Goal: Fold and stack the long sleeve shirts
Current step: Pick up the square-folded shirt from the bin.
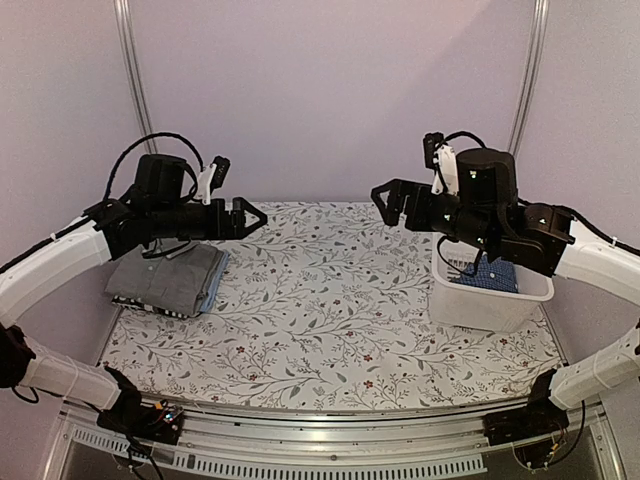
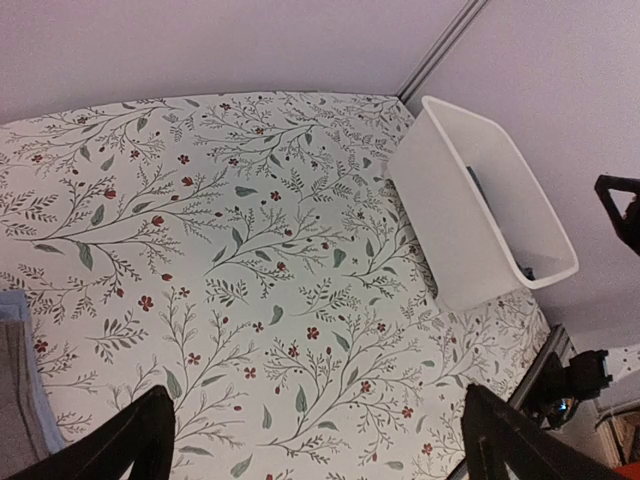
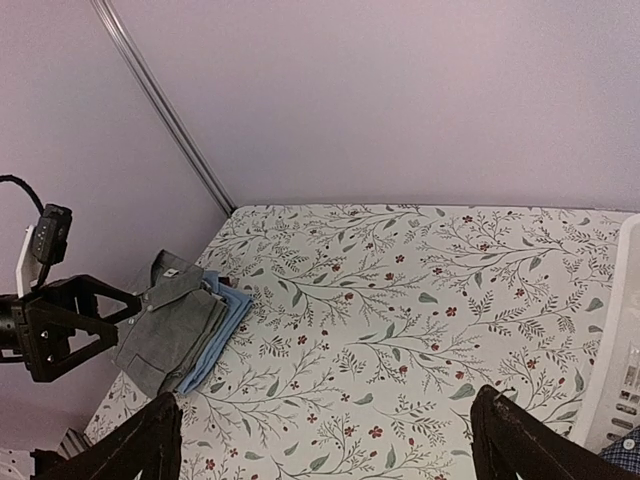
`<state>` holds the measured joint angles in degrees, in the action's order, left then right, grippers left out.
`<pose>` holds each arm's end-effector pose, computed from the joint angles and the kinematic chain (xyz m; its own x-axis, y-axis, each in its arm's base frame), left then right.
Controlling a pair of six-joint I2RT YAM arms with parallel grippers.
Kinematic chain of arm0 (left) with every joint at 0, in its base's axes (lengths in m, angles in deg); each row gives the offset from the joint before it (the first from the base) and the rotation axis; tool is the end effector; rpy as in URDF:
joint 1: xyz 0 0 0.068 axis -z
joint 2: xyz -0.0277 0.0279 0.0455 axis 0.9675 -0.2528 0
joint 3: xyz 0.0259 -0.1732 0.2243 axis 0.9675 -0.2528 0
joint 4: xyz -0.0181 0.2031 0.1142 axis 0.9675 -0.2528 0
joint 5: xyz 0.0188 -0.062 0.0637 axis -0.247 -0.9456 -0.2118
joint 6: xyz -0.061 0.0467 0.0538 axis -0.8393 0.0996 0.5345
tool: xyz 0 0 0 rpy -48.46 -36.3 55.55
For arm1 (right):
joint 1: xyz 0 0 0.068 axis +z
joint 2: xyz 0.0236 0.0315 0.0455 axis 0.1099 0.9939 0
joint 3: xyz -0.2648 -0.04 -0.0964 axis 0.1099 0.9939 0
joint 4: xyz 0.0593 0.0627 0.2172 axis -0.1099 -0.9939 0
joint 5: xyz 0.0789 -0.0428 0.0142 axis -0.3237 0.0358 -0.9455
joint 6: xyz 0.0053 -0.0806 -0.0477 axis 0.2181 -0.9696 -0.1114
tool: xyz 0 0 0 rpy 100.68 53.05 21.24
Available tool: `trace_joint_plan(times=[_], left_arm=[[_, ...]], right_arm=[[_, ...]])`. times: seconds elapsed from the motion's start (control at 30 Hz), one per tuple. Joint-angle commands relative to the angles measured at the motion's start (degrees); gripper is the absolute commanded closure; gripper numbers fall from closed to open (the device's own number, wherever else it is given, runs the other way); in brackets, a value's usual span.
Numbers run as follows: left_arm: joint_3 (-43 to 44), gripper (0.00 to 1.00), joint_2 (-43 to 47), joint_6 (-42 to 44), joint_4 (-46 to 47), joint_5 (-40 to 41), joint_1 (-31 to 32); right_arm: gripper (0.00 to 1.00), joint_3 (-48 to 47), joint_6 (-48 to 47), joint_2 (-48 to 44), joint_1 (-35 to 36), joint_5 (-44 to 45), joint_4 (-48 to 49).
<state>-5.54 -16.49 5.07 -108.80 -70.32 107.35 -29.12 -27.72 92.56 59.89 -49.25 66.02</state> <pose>0.2331 -0.1689 0.3334 -0.6582 -0.0712 -0.7495 0.4539 0.7567 -0.4705 0.2020 0.2233 0.3836 -0.3973 0.1689 -0.9020 -0.4165 0.8427 0.3412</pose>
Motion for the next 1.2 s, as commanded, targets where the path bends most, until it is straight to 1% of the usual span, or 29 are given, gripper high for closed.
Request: trace_joint_plan(times=[0.0,0.17,0.33,0.5,0.73,0.83,0.97,1.17], left_arm=[[-0.3,0.00,0.4,0.1,1.0,0.2,0.4],[-0.2,0.00,0.6,0.3,0.9,0.3,0.4],[-0.1,0.00,0.5,0.7,0.7,0.4,0.4],[0.4,0.00,0.4,1.3,0.3,0.2,0.4],[0.4,0.00,0.7,2.1,0.0,0.1,0.4],[-0.1,0.00,0.9,2.1,0.5,-0.1,0.4],[-0.4,0.00,1.1,2.3,0.9,-0.7,0.4],[-0.5,0.00,1.6,2.7,1.0,-1.4,0.4]], right_arm=[[0.01,-0.2,-1.5,-0.1,0.1,1.8,1.5],[0.01,0.0,-2.4,0.0,0.1,2.5,1.1],[0.01,-0.1,-3.2,0.6,-0.8,5.3,-0.7],[0.01,1.3,-1.0,-0.3,-9.9,0.7,-5.3],[0.01,8.0,0.6,-1.6,-26.6,-5.9,-8.7],[0.01,10.5,1.1,-1.5,-31.0,-6.3,-9.7],[0.01,12.7,1.0,0.4,-34.8,-6.2,-11.2],[0.01,14.1,1.6,7.1,-39.5,-7.0,-11.3]])
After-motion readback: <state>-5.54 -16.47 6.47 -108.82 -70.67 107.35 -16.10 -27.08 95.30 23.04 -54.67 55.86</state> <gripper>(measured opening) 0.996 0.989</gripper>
